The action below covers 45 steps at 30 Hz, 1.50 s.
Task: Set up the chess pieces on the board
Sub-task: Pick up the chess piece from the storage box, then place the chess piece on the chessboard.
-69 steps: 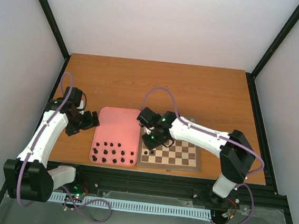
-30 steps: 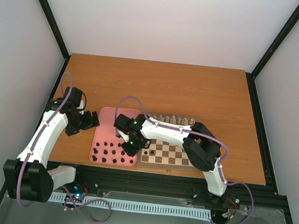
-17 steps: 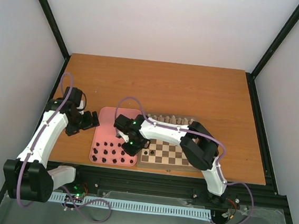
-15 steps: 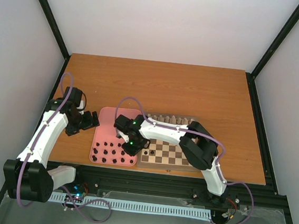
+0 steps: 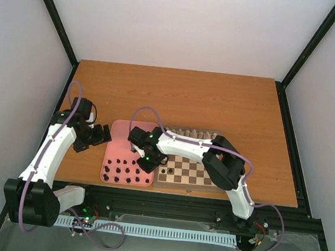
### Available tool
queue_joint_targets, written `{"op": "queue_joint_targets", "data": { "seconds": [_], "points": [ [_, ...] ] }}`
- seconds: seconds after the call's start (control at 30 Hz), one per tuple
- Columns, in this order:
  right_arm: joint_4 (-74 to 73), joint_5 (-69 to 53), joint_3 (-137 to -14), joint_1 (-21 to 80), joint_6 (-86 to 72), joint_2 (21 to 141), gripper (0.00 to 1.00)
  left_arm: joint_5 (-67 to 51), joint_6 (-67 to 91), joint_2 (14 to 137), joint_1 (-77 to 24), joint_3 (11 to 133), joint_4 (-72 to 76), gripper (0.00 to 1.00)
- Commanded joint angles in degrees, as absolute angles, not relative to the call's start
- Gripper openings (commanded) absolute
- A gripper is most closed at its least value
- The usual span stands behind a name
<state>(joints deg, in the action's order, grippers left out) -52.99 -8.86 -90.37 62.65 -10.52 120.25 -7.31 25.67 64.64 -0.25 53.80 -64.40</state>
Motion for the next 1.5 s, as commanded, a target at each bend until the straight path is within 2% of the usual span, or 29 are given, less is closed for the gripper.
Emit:
{"op": "queue_joint_targets", "data": {
  "seconds": [0.0, 0.2, 0.53, 0.93, 1.47],
  "points": [
    [-53.9, -4.3, -91.3, 62.2, -12.7, 113.6, 0.03, -7.7, 25.2, 64.2, 0.1, 54.2, -65.2, 1.00],
    [-55.8, 0.6, -87.6, 61.5, -15.7, 105.5, 0.03, -8.1, 25.4, 64.3, 0.2, 53.8, -64.6, 1.00],
    [-53.3, 3.1, -69.5, 57.8, -23.9, 94.7, 0.03, -9.2, 25.5, 64.2, 0.1, 53.2, -63.7, 1.00],
    [-50.3, 1.7, -63.4, 57.0, -26.3, 94.5, 0.03, -9.6, 25.2, 63.7, 0.1, 53.1, -63.9, 1.00],
    [-49.8, 0.9, -62.9, 57.0, -26.0, 96.3, 0.06, -9.5, 25.0, 63.5, 0.1, 53.3, -64.2, 1.00]
  ]
}}
